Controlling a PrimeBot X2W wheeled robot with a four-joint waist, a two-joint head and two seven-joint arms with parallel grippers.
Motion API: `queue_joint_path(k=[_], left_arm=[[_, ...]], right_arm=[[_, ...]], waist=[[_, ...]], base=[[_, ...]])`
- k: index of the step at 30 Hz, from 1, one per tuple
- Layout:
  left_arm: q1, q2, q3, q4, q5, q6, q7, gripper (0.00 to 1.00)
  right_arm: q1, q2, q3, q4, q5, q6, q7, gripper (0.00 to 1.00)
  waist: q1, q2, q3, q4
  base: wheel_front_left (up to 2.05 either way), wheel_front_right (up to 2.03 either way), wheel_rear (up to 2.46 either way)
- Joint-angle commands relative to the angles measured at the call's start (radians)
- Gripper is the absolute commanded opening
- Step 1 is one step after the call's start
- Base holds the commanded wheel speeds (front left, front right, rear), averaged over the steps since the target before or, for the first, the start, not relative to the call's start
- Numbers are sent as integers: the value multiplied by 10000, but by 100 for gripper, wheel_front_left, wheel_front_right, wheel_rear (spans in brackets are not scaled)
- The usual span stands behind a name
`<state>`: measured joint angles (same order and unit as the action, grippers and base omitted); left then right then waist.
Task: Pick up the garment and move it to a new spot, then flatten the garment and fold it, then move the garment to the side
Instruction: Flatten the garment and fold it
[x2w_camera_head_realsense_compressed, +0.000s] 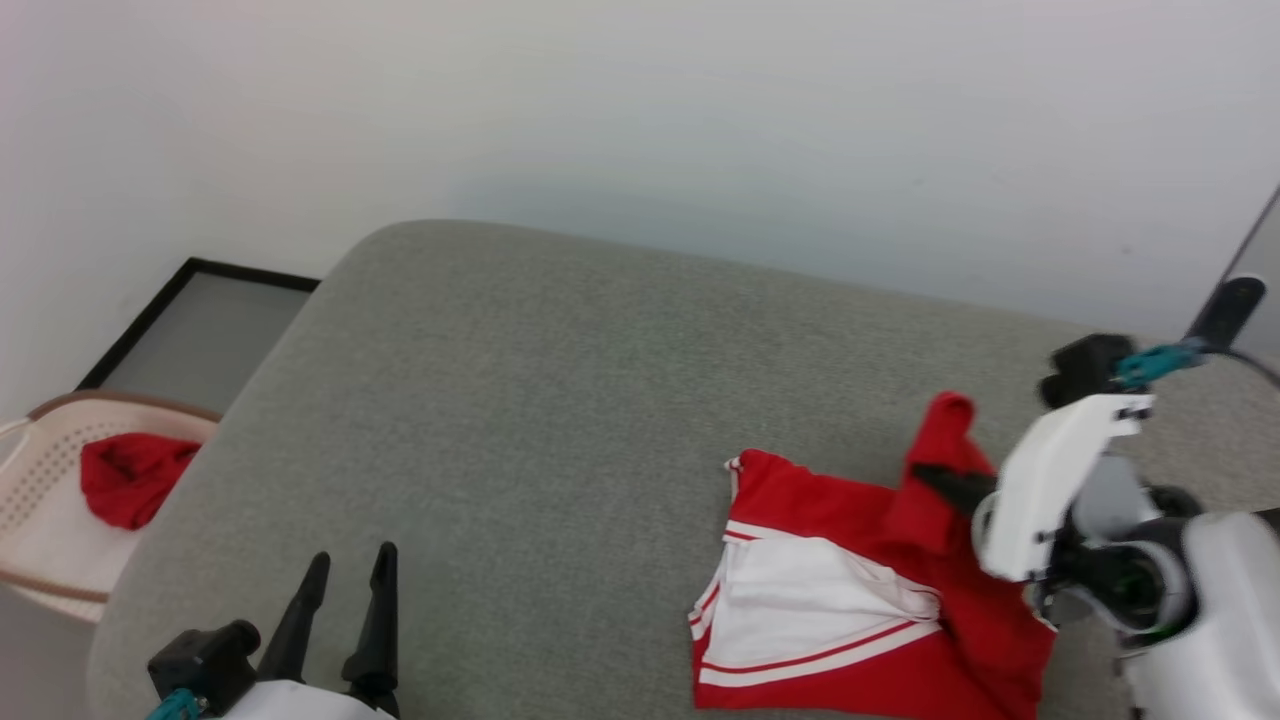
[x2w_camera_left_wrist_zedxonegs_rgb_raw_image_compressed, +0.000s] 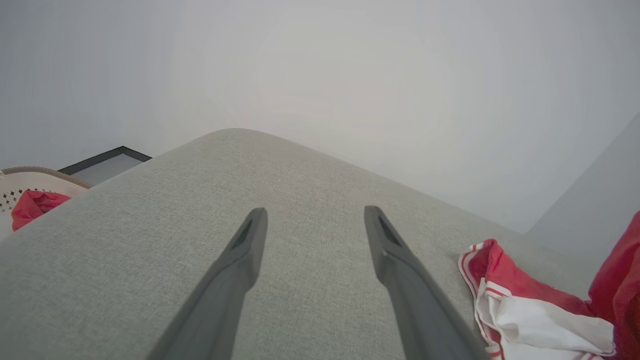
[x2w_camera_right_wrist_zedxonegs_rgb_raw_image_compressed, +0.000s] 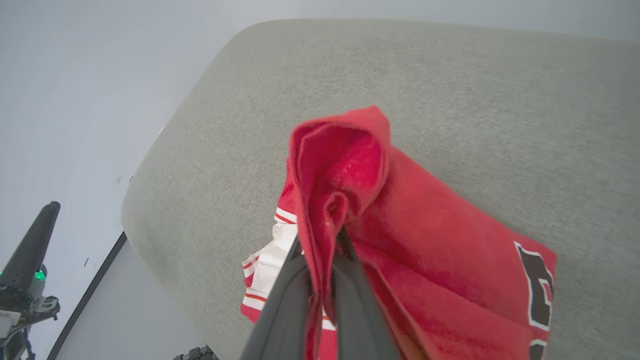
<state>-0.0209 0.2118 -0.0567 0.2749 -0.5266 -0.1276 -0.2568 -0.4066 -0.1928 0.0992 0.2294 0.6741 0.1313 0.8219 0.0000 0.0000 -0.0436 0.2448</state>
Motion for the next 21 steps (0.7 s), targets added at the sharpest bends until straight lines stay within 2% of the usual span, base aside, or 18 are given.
queue_joint_path(k=[1, 5, 12, 14, 15, 16, 21], left_arm=[[-91, -32, 3, 40, 26, -35, -47, 100], [-138, -72, 27, 104, -6, -36, -55, 100], [-273, -177, -13, 182, 25, -41, -68, 100], [-295, -204, 3, 200, 24, -42, -71, 100], [-288, -212, 23, 211, 15, -42, -72, 100], [-294, -220, 45, 213, 15, -43, -68, 100], [-275, -225, 172, 185, 37, -46, -71, 100]], right_arm=[[-130, 197, 78, 70, -108, -13, -37, 0], [-177, 626, 438, 300, -428, -13, -178, 0], [-345, 906, 866, 900, -764, -11, -588, 2], [-389, 906, 1019, 1037, -870, -13, -721, 45], [-405, 903, 1093, 1118, -899, -13, -764, 81], [-448, 889, 1170, 1181, -929, -13, -806, 100], [-631, 841, 1354, 1295, -732, -12, -896, 100]], waist=[[0, 0, 61, 186], [0, 0, 154, 395], [0, 0, 270, 637], [0, 0, 291, 647], [0, 0, 296, 640], [0, 0, 297, 632], [0, 0, 241, 507]], base=[[0, 0, 0], [0, 0, 0], [0, 0, 0], [0, 0, 0], [0, 0, 0], [0, 0, 0], [0, 0, 0]])
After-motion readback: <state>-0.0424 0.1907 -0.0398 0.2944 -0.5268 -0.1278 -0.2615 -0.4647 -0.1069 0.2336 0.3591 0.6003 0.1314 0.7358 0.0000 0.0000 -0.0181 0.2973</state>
